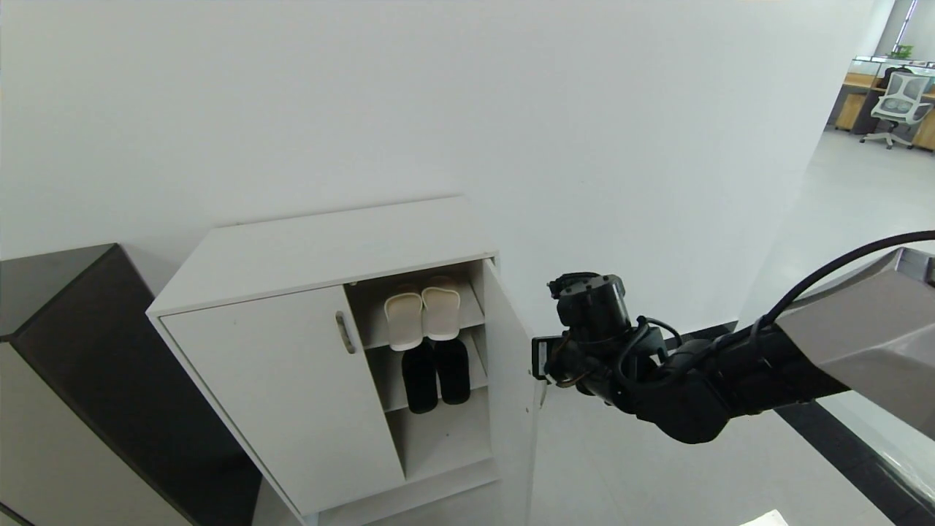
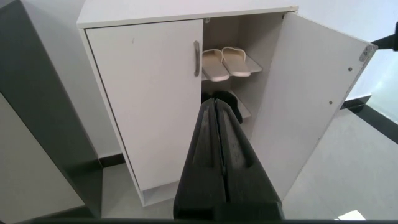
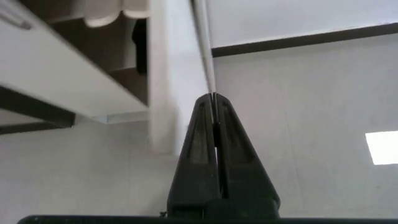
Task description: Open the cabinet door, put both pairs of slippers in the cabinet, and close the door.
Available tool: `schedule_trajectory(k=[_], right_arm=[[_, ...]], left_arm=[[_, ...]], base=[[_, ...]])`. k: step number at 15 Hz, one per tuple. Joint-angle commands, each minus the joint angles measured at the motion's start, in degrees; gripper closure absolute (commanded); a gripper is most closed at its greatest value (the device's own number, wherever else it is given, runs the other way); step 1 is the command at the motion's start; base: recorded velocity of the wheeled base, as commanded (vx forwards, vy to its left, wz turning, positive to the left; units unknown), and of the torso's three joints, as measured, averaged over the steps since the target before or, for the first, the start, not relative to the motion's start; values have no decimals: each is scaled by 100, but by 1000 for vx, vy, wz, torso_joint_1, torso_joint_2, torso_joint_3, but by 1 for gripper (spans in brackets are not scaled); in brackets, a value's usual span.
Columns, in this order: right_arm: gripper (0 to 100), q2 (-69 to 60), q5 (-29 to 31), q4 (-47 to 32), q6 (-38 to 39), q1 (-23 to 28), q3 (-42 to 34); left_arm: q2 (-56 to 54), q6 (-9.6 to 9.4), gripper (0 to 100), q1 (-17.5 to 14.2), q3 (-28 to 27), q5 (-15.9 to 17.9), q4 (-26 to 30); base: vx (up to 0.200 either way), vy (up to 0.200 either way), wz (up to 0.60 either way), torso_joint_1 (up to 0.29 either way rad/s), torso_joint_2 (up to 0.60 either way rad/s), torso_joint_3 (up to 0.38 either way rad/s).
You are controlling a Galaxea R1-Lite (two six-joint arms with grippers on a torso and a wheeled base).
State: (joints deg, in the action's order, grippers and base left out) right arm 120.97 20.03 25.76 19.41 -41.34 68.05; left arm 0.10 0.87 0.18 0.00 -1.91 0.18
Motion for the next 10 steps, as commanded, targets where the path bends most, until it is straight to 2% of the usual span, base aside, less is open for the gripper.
schedule_trajectory(k=[1, 3, 6, 10], right_arm=[[100, 6, 1, 8, 19, -208, -37], [100, -231, -25, 17, 46, -366, -213], [100, -645, -509, 298, 2, -436, -652], [100, -1049, -509, 483, -236, -419, -942]], left_arm=[[-1, 1, 100, -1, 0, -2, -1], [-1, 1, 100, -1, 0, -2, -1], [-1, 1, 100, -1, 0, -2, -1], [-1, 1, 100, -1, 0, -2, -1]], base=[[0, 0, 0, 0, 0, 0], [0, 0, 0, 0, 0, 0], [0, 0, 0, 0, 0, 0], [0, 0, 0, 0, 0, 0]])
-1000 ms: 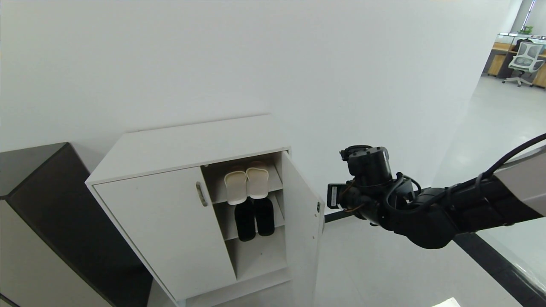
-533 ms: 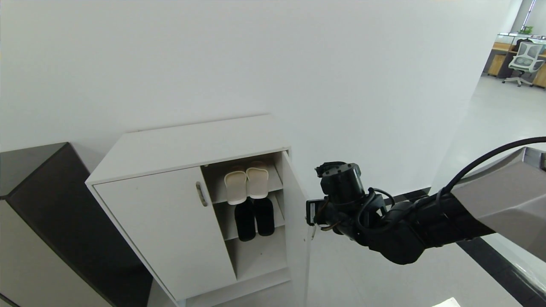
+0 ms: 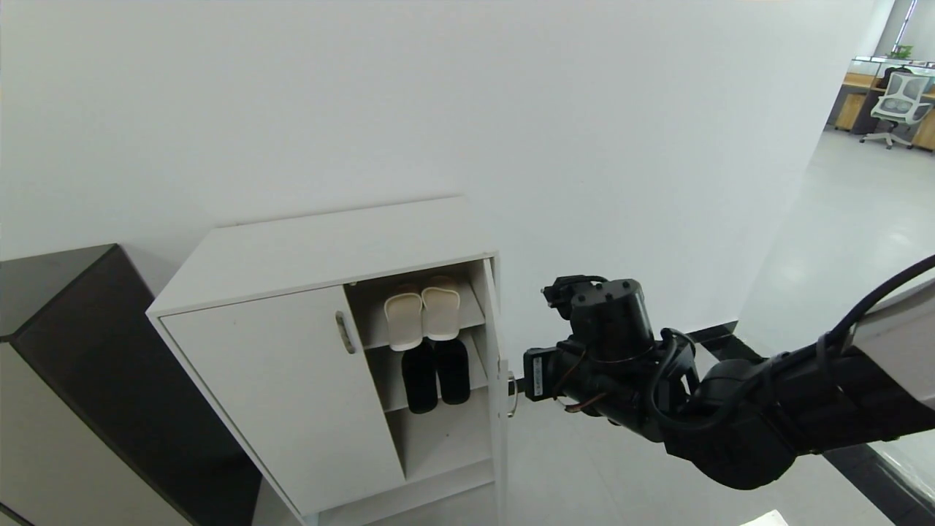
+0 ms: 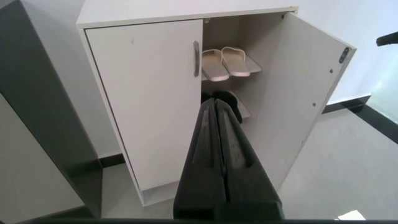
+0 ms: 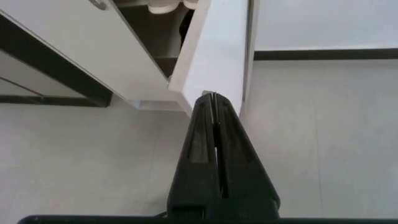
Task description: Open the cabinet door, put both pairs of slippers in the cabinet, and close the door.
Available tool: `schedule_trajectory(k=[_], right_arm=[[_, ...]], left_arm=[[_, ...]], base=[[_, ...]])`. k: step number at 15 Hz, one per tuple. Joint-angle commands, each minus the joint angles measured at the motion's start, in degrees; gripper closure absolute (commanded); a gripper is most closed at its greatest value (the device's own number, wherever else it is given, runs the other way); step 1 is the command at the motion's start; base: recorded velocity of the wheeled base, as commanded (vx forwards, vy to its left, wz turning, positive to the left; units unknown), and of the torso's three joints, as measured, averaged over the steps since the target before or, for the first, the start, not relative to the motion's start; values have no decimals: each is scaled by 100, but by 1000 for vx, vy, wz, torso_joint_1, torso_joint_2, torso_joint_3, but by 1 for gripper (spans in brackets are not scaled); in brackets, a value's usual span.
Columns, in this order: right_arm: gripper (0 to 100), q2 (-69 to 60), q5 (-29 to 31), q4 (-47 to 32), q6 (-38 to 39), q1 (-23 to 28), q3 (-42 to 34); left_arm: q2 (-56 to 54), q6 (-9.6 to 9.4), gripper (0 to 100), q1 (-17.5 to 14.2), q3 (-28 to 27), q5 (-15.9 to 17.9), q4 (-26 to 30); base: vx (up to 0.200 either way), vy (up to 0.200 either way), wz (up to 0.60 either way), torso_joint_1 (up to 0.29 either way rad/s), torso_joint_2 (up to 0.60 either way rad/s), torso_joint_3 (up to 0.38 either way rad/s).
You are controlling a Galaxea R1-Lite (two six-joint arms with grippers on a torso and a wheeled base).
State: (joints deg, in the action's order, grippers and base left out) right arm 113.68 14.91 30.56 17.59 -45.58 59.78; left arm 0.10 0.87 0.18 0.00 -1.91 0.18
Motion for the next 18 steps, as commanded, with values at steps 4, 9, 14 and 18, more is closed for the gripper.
schedule_trajectory(k=[4, 9, 14, 18], right_arm=[[100, -584, 21, -6, -335, 40, -265], [100, -548, 12, 2, -335, 128, -265], [100, -513, 408, 20, -722, 480, -274], [100, -452, 1040, -42, -1205, 884, -257]], left_arm=[[-1, 1, 100, -1, 0, -2, -1], [-1, 1, 100, -1, 0, -2, -1], [-1, 1, 100, -1, 0, -2, -1], [-1, 1, 100, -1, 0, -2, -1]], base=[[0, 0, 300, 0, 4, 0], [0, 0, 600, 6, 1, 3], [0, 0, 120, 0, 0, 0], [0, 0, 0, 0, 0, 0]])
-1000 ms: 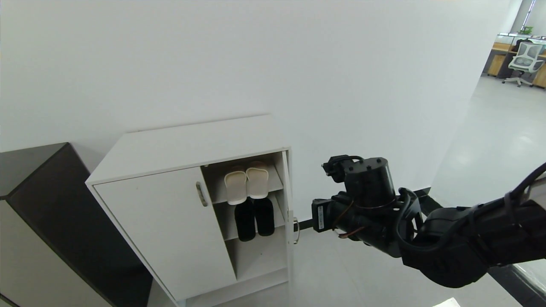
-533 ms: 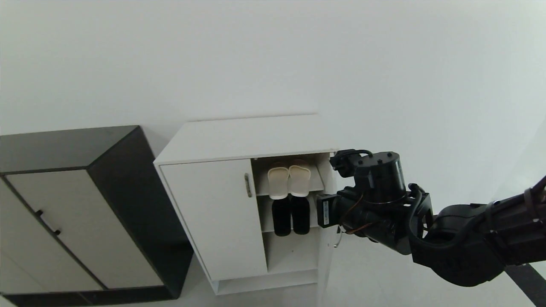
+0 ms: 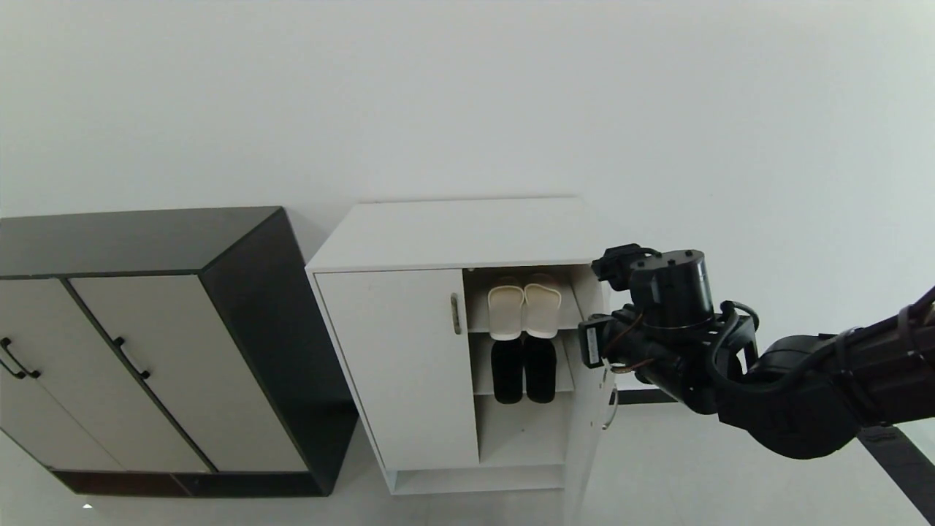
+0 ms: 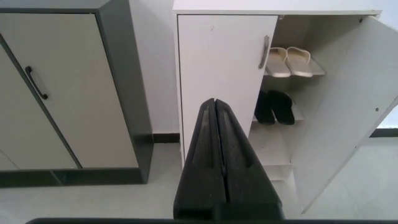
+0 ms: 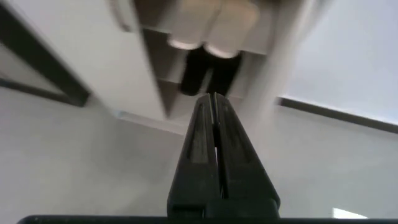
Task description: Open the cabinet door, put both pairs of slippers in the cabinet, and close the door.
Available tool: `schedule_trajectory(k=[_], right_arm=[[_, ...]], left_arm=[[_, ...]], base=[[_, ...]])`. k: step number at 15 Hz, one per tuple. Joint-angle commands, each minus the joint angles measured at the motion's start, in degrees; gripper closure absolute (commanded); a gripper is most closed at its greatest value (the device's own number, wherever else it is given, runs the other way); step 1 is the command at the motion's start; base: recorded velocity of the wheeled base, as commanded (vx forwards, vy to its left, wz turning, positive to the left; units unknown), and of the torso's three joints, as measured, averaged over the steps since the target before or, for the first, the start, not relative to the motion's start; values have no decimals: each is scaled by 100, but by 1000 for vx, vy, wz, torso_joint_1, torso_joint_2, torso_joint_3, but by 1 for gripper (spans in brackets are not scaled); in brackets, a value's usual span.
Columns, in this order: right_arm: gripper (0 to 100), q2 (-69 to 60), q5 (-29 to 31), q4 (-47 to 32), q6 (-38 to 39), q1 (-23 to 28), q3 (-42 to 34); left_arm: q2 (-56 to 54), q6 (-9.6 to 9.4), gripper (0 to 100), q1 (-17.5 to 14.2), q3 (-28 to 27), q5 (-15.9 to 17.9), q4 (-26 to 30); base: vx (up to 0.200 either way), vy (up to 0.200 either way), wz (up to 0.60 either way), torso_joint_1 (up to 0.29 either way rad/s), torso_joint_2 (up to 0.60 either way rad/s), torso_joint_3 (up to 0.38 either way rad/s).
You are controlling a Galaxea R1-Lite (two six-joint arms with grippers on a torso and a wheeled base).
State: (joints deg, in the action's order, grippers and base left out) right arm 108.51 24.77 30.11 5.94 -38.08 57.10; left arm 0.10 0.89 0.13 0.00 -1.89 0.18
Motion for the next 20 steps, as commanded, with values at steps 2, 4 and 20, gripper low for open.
schedule_trajectory(k=[2, 4, 20], right_arm=[[100, 135, 124, -5, -49, 328, 56], [100, 179, 142, -102, -154, 539, 91], [100, 812, -587, 74, 523, 240, 284]], left_arm=[[-1, -1, 100, 4, 0, -4, -1], [-1, 8, 100, 4, 0, -4, -1], [-1, -1, 100, 4, 0, -4, -1]], base=[[0, 0, 0, 0, 0, 0], [0, 0, 0, 0, 0, 0], [0, 0, 0, 0, 0, 0]])
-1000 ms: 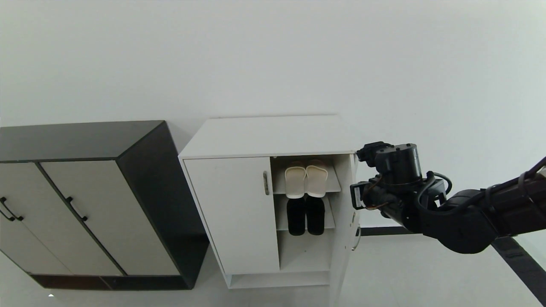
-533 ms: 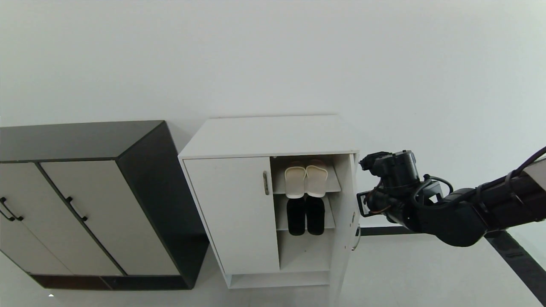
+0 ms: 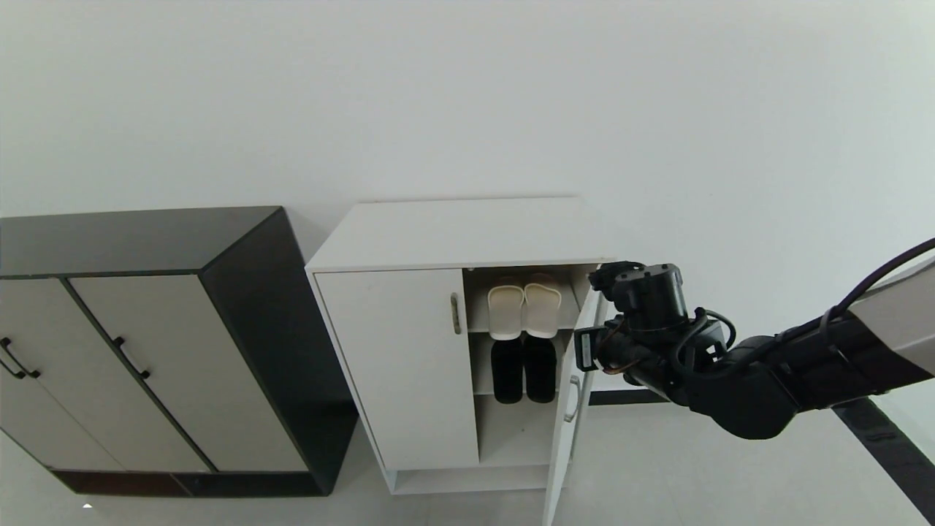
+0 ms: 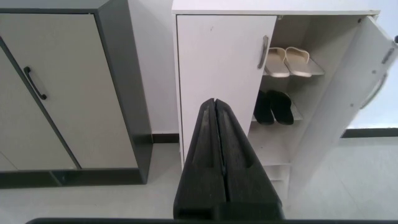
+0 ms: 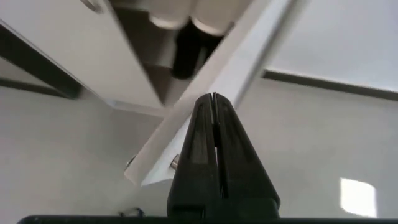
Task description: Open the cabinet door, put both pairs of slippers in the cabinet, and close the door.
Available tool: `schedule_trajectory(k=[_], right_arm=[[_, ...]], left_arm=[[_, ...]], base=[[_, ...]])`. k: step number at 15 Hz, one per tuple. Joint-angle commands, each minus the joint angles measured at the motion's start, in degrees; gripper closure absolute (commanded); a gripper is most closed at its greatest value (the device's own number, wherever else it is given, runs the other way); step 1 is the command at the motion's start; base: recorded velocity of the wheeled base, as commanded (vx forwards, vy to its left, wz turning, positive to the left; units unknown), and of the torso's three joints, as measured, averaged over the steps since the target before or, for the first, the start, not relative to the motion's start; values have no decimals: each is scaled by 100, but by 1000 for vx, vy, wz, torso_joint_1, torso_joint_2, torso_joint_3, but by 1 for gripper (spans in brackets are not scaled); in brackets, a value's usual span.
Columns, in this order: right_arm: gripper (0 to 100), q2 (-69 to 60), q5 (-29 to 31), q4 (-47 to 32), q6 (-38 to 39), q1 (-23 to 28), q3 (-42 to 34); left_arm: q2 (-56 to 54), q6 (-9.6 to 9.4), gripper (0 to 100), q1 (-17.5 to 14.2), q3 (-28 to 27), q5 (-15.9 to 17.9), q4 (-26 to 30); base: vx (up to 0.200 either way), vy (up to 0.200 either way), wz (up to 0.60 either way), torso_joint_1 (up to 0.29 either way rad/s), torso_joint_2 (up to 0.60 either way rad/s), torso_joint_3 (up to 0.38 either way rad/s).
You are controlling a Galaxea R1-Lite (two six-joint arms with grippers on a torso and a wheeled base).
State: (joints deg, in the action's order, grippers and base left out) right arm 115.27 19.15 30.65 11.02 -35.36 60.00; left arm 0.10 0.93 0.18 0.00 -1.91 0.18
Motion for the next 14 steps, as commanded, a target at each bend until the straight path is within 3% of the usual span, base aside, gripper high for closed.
schedule_trajectory(k=[1, 3, 7, 14], right_arm=[[100, 136, -52, 161, 14, -32, -32], [100, 65, -105, 266, 23, -41, -120], [100, -128, -1265, 934, 14, -49, -700], [100, -400, -2583, 1066, -12, -41, -1316]], left_arm=[[-1, 4, 100, -1, 0, -2, -1], [-1, 4, 100, -1, 0, -2, -1], [-1, -5, 100, -1, 0, -2, -1], [-1, -5, 100, -1, 0, 7, -1]], base=[[0, 0, 0, 0, 0, 0], [0, 0, 0, 0, 0, 0], [0, 0, 0, 0, 0, 0], [0, 0, 0, 0, 0, 0]])
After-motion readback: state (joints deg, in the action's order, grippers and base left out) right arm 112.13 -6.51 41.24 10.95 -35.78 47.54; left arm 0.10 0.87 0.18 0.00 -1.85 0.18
